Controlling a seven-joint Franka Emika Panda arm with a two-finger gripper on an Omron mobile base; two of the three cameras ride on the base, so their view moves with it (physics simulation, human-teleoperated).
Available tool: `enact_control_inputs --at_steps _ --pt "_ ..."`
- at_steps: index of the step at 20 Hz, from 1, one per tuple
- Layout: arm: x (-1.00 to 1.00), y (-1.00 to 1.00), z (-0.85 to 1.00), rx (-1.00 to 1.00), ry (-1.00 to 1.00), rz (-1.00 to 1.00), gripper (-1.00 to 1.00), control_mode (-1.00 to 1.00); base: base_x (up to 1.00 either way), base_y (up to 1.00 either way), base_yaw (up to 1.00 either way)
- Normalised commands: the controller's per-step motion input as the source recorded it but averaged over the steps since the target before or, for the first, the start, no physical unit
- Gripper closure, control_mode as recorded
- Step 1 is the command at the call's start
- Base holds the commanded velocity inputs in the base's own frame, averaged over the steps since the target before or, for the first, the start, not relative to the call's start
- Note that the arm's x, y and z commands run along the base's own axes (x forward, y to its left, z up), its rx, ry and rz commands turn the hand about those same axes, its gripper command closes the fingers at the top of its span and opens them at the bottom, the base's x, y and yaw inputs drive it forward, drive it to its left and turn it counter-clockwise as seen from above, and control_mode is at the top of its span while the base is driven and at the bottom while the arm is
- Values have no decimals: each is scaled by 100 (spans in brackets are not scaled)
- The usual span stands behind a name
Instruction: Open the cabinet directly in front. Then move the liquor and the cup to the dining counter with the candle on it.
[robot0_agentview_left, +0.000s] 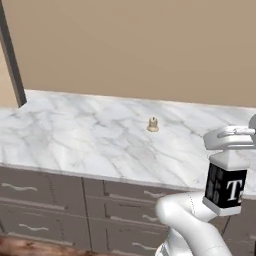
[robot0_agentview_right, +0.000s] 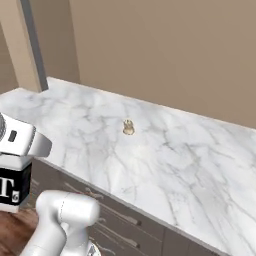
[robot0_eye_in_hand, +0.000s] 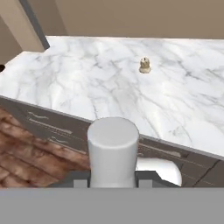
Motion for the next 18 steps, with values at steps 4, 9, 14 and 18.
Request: enact_control_inputs --at_steps 4,9,14,18 --pt "0 0 0 0 0 0 100 100 84 53 -36" --pt "0 0 0 0 0 0 100 100 81 50 -36" --pt "0 0 0 0 0 0 100 100 80 42 -33" --pt "0 0 0 0 0 0 100 100 81 39 -31"
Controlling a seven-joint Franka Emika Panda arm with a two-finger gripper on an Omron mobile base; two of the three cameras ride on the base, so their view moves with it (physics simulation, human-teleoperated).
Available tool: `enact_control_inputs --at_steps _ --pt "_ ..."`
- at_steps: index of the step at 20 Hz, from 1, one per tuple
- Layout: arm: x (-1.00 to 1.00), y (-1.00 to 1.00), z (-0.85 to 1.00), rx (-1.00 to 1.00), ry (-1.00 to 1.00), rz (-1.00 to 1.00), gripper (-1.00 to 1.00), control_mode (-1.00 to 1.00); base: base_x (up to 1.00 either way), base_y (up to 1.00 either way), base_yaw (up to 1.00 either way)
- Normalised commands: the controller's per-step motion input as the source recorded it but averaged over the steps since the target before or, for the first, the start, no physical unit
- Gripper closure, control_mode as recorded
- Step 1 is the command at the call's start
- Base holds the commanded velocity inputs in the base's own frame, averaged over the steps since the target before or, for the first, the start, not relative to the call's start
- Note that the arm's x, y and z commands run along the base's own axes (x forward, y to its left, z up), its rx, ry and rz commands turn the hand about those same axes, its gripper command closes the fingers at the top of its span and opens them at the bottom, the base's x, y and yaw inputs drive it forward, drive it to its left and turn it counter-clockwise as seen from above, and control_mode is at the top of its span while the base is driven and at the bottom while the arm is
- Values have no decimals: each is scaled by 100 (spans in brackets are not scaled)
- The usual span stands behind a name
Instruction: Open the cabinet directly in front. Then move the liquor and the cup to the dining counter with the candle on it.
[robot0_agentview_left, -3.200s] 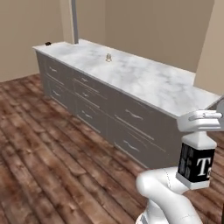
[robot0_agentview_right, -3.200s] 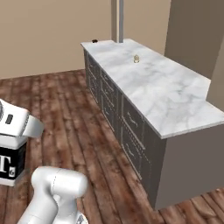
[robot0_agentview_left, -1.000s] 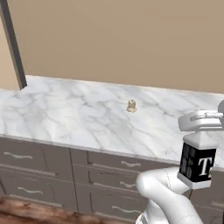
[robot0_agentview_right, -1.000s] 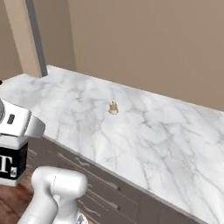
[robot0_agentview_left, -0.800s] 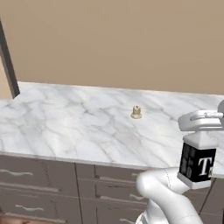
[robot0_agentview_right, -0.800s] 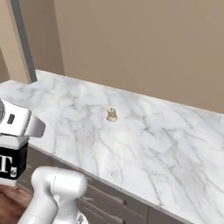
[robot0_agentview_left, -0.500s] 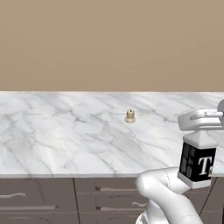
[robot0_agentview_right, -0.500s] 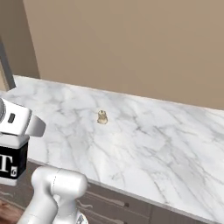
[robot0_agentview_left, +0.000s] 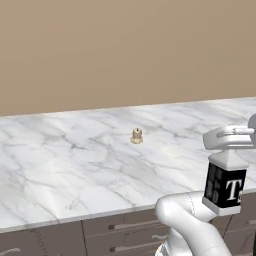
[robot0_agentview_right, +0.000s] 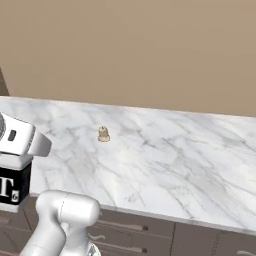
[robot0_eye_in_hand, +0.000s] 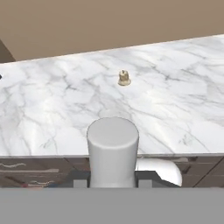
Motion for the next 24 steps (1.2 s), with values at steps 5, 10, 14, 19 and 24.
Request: enact_control_inputs --at_steps 5,10,14,19,24 --pt "0 0 0 0 0 0 100 100 68 12 -20" --pt "14 0 -4 1 0 0 100 -100 44 0 -3" --pt "87 0 -36 7 -5 0 100 -100 0 0 0" --pt "87 0 -40 4 -14 0 100 -100 0 0 0" --pt "60 0 -18 1 -14 0 100 -100 0 0 0"
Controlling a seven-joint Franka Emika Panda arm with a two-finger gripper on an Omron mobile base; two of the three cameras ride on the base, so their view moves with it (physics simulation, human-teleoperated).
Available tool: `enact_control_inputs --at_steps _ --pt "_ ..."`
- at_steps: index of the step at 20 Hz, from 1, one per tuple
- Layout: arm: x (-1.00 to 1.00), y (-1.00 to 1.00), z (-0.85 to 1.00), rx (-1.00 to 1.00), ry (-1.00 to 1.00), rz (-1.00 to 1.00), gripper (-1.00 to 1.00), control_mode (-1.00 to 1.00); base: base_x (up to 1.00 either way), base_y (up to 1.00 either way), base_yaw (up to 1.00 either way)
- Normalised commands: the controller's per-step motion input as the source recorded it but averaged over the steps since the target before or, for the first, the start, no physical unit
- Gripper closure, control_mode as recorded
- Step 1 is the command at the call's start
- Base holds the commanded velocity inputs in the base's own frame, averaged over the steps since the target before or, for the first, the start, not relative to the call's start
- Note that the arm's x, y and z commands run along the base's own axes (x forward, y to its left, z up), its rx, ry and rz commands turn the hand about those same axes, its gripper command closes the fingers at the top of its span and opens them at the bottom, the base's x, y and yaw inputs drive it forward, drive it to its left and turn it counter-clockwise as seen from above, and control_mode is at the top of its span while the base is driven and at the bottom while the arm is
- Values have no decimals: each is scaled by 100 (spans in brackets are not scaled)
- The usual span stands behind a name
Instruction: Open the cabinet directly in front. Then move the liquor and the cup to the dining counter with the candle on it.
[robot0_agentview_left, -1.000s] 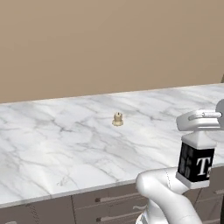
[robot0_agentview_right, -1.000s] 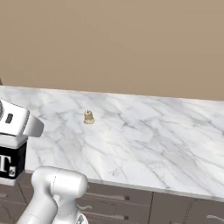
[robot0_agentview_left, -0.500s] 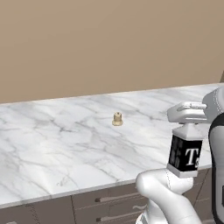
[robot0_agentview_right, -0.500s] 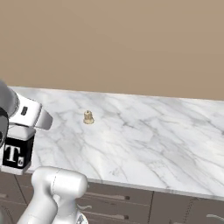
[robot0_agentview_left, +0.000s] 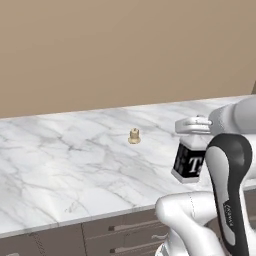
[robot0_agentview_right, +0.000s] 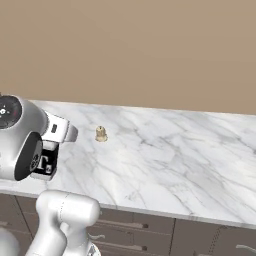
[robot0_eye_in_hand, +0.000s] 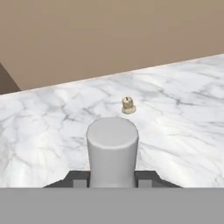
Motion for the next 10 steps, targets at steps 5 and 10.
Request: enact_control_inputs --at_steps 5,10 --pt "60 0 -17 -5 -1 -2 100 -100 0 0 0" --pt "65 -11 -17 -15 0 -3 100 -100 0 0 0"
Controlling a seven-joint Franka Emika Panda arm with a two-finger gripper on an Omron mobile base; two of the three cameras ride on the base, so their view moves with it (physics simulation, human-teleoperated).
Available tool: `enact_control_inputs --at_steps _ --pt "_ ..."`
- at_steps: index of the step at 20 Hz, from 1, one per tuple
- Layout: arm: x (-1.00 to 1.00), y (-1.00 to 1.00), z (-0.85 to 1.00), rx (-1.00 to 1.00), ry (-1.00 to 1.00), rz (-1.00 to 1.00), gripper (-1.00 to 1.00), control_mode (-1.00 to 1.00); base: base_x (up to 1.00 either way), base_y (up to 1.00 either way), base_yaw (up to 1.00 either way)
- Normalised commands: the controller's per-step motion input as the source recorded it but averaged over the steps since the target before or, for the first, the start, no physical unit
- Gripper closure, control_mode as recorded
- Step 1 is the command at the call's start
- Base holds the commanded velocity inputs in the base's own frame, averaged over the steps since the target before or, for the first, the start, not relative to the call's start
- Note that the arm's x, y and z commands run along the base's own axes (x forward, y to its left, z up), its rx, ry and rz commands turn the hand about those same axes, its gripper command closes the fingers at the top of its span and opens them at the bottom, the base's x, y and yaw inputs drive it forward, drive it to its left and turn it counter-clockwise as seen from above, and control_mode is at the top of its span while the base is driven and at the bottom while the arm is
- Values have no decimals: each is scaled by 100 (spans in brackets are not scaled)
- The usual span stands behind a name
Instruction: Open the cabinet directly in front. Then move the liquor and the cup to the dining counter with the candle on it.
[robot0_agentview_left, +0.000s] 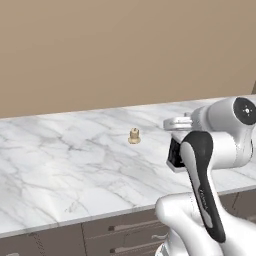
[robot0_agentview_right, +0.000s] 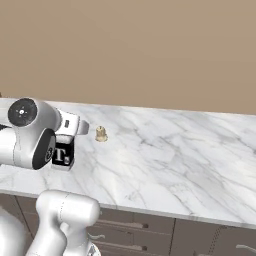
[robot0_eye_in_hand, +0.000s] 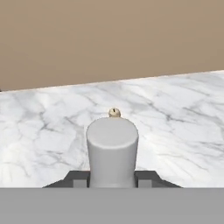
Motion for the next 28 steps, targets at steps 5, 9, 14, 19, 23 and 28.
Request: enact_control_inputs --at_steps 5,9,14,19,23,28 --pt "60 -28 -15 -13 0 -1 100 -100 0 0 0" --pt "55 -37 -22 -4 -3 0 100 -100 0 0 0" --pt "57 -27 -31 0 -10 0 100 -100 0 0 0" --pt "50 -8 -38 0 -21 0 100 -100 0 0 0" --pt "46 -1 -27 0 -15 0 100 -100 0 0 0" --pt "48 0 -2 0 2 0 100 -100 0 0 0"
